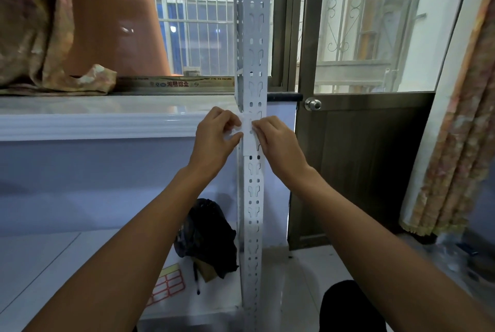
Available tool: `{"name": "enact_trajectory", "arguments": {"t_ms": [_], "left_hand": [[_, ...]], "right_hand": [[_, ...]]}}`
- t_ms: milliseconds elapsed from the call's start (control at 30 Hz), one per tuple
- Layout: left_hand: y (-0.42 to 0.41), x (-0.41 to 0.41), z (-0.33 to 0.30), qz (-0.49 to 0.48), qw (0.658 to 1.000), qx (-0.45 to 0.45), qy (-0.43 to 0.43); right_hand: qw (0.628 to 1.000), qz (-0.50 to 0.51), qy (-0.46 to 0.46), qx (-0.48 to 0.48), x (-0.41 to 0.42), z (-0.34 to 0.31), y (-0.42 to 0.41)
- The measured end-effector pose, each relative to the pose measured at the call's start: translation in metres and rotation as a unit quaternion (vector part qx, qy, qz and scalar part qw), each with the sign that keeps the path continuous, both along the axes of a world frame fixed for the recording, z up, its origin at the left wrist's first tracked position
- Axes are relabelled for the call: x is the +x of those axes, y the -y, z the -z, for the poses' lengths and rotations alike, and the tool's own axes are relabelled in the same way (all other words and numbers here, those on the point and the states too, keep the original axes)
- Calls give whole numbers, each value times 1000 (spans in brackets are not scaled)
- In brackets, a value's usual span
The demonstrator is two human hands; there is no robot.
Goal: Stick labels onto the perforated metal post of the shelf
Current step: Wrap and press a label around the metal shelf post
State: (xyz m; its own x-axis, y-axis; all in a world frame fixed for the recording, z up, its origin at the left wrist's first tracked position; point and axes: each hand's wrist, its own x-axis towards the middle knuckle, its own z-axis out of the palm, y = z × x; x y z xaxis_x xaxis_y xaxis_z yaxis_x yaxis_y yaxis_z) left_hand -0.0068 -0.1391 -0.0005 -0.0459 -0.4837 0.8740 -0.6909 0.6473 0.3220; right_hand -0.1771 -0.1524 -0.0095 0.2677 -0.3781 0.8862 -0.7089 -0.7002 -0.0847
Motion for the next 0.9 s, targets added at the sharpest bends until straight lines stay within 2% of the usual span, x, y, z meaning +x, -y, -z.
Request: {"name": "enact_trajectory", "arguments": {"t_ms": [433, 500, 600, 667, 900], "left_hand": [[1, -4, 2, -3, 1000, -3, -17], [0, -4, 1, 0, 1000, -3, -14], [-1, -1, 1, 4, 1000, -5, 0], [-1, 2, 1, 5, 1000, -10, 10], [1, 0, 4, -5, 1000, -27, 9]], "right_hand": [[989, 103, -101, -34, 14, 0, 10], [994, 85, -66, -30, 15, -1, 11], [992, -16, 110, 56, 11, -5, 7], [981, -63, 163, 88, 8, -2, 4], [990, -63, 74, 100, -4, 29, 2]]}}
